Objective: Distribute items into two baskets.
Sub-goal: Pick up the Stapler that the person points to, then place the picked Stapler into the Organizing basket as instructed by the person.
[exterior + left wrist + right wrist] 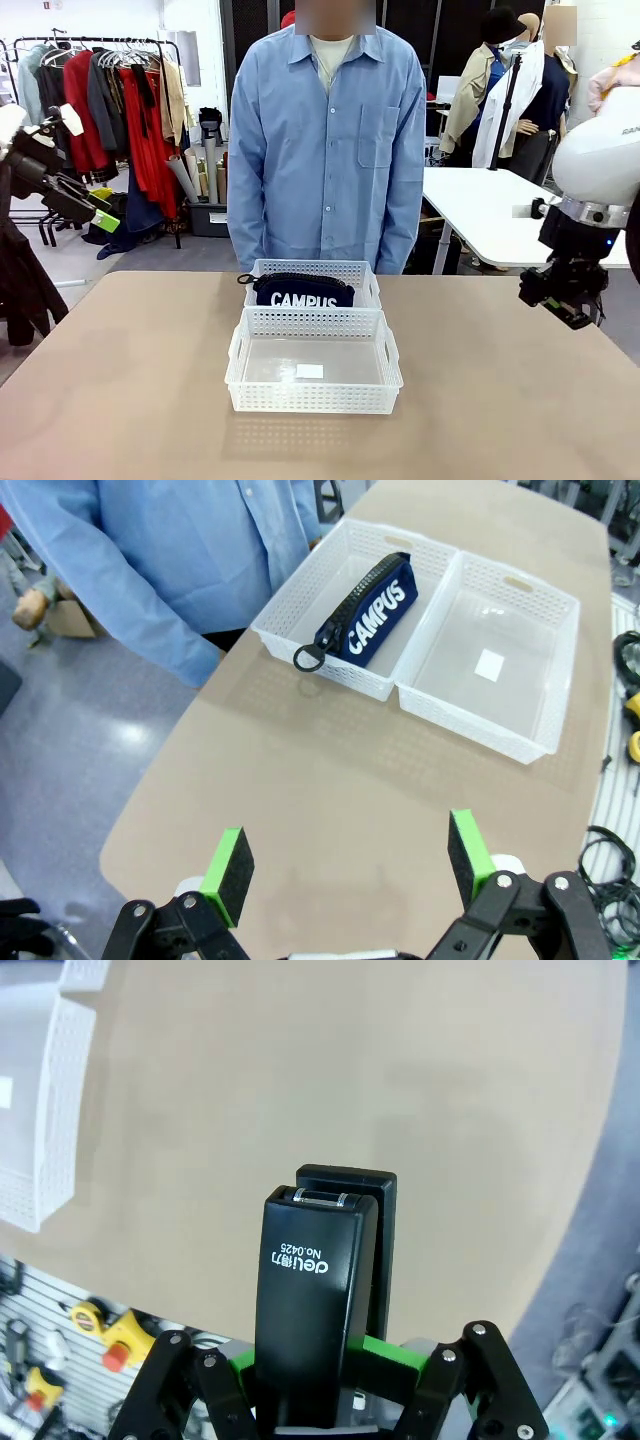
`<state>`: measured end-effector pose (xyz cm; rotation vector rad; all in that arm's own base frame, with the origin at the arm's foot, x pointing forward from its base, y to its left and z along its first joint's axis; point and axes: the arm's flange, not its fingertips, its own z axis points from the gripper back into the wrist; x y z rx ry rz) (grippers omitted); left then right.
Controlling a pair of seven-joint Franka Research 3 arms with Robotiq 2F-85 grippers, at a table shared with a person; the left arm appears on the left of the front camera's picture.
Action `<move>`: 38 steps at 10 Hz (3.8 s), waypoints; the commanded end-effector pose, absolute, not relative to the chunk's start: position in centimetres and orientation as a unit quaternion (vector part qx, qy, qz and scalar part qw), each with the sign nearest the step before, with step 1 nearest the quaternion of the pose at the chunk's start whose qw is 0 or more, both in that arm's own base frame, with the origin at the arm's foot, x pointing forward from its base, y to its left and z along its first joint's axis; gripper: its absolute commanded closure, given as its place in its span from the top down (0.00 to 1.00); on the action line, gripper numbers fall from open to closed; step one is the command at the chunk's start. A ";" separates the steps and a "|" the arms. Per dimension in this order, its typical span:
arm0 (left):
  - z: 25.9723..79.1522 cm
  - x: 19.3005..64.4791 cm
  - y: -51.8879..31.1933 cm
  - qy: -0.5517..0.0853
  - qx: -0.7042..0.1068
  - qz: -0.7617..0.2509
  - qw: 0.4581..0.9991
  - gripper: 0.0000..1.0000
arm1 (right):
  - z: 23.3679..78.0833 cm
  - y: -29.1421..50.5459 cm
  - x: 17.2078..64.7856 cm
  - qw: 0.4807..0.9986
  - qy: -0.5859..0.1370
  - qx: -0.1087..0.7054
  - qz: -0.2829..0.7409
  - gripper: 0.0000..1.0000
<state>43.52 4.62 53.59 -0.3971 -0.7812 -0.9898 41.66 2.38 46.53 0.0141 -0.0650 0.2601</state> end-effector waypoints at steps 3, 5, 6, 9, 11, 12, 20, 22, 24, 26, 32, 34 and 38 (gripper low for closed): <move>53.6 43.4 4.6 -0.362 -0.185 -0.456 0.791 1.00 | 51.1 4.3 41.7 0.975 -0.074 -0.033 0.209 0.00; 53.6 43.4 4.6 -0.362 -0.185 -0.456 0.791 1.00 | 52.5 5.2 41.3 0.972 -0.078 -0.023 0.220 0.00; 53.6 43.4 4.6 -0.362 -0.185 -0.456 0.791 1.00 | 52.8 5.3 41.6 0.974 -0.070 -0.013 0.217 0.00; 53.6 43.4 4.6 -0.362 -0.185 -0.456 0.791 1.00 | 52.4 5.6 41.3 0.976 -0.073 -0.017 0.205 0.00; 53.6 43.4 4.6 -0.362 -0.185 -0.456 0.791 1.00 | 52.4 5.6 41.3 0.976 -0.073 -0.017 0.205 0.00; 53.6 43.4 4.6 -0.362 -0.185 -0.456 0.791 1.00 | 52.4 5.6 41.3 0.976 -0.073 -0.017 0.205 0.00; 53.6 43.4 4.6 -0.362 -0.185 -0.456 0.791 1.00 | 52.4 5.6 41.3 0.976 -0.073 -0.017 0.205 0.00; 53.6 43.4 4.6 -0.362 -0.185 -0.456 0.791 1.00 | 52.4 5.6 41.3 0.976 -0.073 -0.017 0.205 0.00; 53.6 43.4 4.6 -0.362 -0.185 -0.456 0.791 1.00 | 52.4 5.6 41.3 0.976 -0.073 -0.017 0.205 0.00; 53.6 43.4 4.6 -0.362 -0.185 -0.456 0.791 1.00 | 52.4 5.6 41.3 0.976 -0.073 -0.017 0.205 0.00; 53.6 43.4 4.6 -0.362 -0.185 -0.456 0.791 1.00 | 53.2 10.9 40.8 0.957 -0.079 -0.022 0.277 0.00; 53.6 43.4 4.6 -0.362 -0.185 -0.456 0.791 1.00 | 53.2 14.0 40.7 0.944 -0.081 -0.031 0.317 0.00; 53.6 43.4 4.6 -0.362 -0.185 -0.456 0.791 1.00 | 52.2 20.5 41.0 0.904 -0.095 -0.042 0.416 0.00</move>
